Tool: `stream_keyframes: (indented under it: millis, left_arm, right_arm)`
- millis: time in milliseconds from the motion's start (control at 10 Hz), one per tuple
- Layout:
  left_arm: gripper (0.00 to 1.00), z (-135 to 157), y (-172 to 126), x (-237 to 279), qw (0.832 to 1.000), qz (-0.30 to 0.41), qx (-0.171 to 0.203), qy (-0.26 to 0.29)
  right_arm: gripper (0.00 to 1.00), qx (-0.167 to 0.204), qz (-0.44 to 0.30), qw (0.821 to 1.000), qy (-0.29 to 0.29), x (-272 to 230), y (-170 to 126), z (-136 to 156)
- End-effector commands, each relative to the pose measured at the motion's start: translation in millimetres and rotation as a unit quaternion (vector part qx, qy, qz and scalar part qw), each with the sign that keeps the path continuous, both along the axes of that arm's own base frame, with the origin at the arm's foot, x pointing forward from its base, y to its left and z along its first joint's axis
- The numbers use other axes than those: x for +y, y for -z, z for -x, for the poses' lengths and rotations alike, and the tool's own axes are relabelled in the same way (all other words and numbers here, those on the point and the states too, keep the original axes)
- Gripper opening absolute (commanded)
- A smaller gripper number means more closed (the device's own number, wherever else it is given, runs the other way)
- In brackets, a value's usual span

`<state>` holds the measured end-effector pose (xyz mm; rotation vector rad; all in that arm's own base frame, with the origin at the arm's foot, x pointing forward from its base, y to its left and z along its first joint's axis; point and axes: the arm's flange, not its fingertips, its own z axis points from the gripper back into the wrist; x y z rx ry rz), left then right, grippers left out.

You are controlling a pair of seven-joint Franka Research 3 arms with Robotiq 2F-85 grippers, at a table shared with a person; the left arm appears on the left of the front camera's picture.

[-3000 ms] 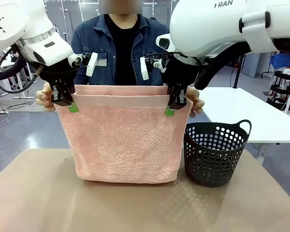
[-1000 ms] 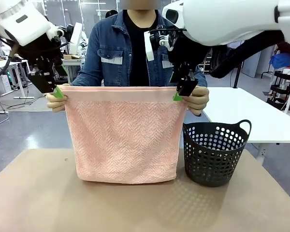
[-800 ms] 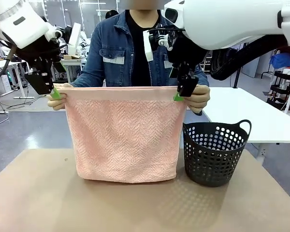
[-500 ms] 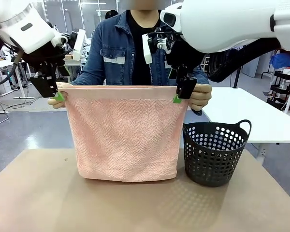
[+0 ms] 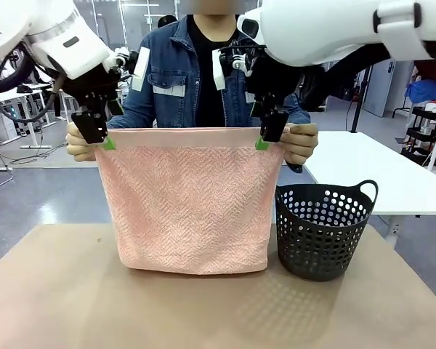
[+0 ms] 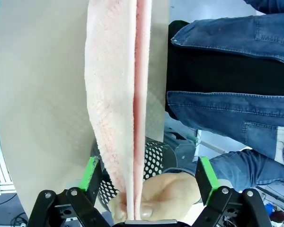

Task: Fold the towel.
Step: Release the end of the 100 cm Hotel Towel you were holding and grab the top end of the folded side.

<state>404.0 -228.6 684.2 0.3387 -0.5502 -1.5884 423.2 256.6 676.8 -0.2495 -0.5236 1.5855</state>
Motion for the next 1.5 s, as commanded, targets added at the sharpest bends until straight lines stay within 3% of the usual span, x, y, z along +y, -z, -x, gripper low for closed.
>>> stream_keyframes:
  millis: [0,400,500,600,700,800,900,1000,1100,1200,1400]
  left_arm:
    - [1.0,-16.2,-1.7,-5.5,0.999,-0.01,0.029,-0.009]
    - [1.0,-40.2,12.3,-2.7,0.996,-0.003,0.079,-0.035]
    - [0.42,-39.7,12.8,-1.1,0.996,-0.01,0.083,-0.033]
    - [0.41,-41.3,13.0,-1.2,0.996,-0.011,0.084,-0.03]
    - [0.0,-41.9,12.2,-0.8,0.996,-0.011,0.085,-0.03]
    - [0.36,-42.7,11.6,-0.3,0.996,-0.011,0.086,-0.029]
    - [0.0,-43.5,10.9,0.9,0.996,-0.008,0.089,-0.029]
    - [0.0,-44.6,10.9,1.4,0.995,-0.005,0.091,-0.029]
    - [0.0,-44.3,10.5,1.5,0.995,-0.002,0.091,-0.028]
    - [0.0,-43.1,9.8,2.5,0.996,-0.001,0.089,-0.027]
    - [0.0,-40.0,8.0,6.7,0.996,0.005,0.081,-0.03]
  right_arm:
    - [1.0,0.034,0.002,0.999,0.009,9.7,1.3,-18.2]
    - [1.0,0.079,0.008,0.997,0.02,11.8,17.2,-41.3]
    - [0.91,0.087,0.01,0.996,0.021,11.9,17.6,-41.9]
    - [0.6,0.086,0.011,0.996,0.021,12.0,17.2,-43.8]
    - [0.31,0.086,0.012,0.996,0.02,13.0,16.6,-44.7]
    - [0.0,0.086,0.011,0.996,0.022,13.9,16.3,-45.5]
    - [0.0,0.088,0.01,0.996,0.024,15.2,16.8,-46.1]
    - [0.0,0.088,0.01,0.996,0.027,15.3,16.9,-46.7]
    - [0.12,0.089,0.007,0.996,0.029,15.3,16.5,-46.6]
    - [0.02,0.088,0.009,0.996,0.03,16.3,16.1,-45.5]
    - [0.0,0.084,0.007,0.996,0.033,18.5,14.3,-43.3]
